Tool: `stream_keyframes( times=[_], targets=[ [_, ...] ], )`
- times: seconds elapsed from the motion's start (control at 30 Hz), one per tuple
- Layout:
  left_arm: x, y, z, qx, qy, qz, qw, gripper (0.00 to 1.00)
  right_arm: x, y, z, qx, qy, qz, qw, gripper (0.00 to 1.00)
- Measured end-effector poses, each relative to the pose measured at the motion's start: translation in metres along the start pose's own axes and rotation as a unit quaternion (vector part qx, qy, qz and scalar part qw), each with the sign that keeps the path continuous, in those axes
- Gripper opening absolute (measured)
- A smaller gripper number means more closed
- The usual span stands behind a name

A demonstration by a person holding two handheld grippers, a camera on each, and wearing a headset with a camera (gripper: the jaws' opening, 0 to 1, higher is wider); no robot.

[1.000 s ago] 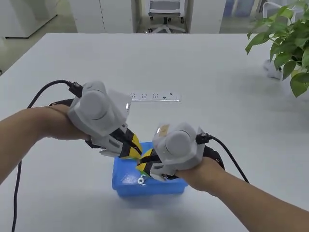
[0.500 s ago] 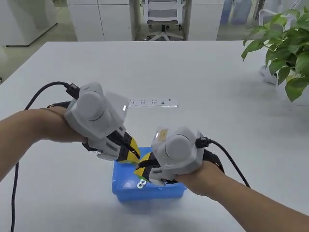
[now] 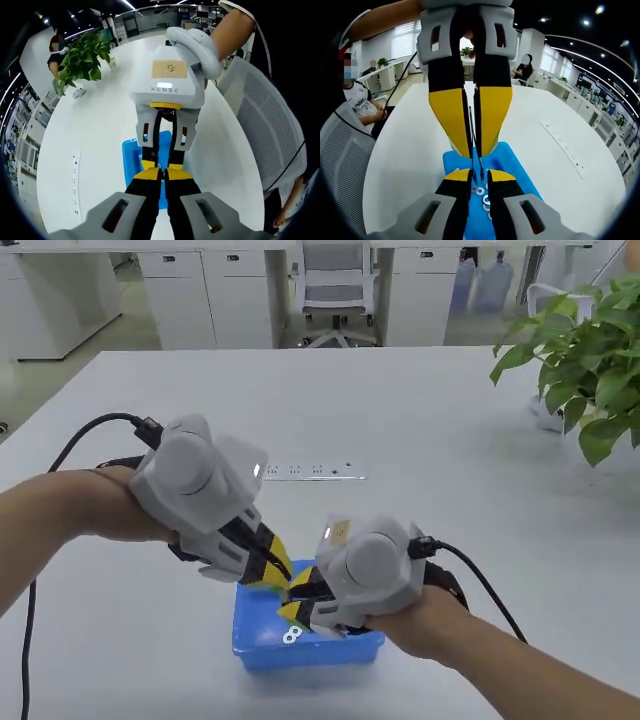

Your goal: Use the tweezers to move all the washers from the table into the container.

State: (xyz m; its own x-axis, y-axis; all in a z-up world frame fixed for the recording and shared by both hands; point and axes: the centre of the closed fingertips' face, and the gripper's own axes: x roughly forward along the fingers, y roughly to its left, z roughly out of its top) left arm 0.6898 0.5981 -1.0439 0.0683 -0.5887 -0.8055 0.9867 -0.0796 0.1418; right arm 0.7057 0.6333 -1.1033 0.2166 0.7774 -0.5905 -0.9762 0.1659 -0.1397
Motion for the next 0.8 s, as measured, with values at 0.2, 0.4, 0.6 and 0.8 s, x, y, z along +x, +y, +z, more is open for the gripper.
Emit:
stream_keyframes(
  times=[0.2, 0.4, 0.6, 0.8],
  targets=[
    [-0.007, -0.002, 0.007, -0.001, -0.007, 0.003, 1.0, 0.06, -0.005, 0.004, 0.006, -0.007, -0.008, 0.001, 0.9999, 0.11],
    [-0.012, -0.006, 0.009, 0.002, -0.005, 0.004, 1.0, 0.06, -0.011, 0.008, 0.01, -0.013, -0.01, -0.004, 0.9999, 0.09],
    [-0.017, -0.015, 0.013, 0.018, 0.001, 0.003, 0.9998, 0.06, -0.022, 0.015, 0.011, -0.018, -0.012, -0.005, 0.9997, 0.07],
    [-0.019, -0.02, 0.021, 0.042, 0.009, 0.009, 0.999, 0.06, -0.031, 0.018, 0.013, -0.023, -0.008, -0.019, 0.9995, 0.07]
  ],
)
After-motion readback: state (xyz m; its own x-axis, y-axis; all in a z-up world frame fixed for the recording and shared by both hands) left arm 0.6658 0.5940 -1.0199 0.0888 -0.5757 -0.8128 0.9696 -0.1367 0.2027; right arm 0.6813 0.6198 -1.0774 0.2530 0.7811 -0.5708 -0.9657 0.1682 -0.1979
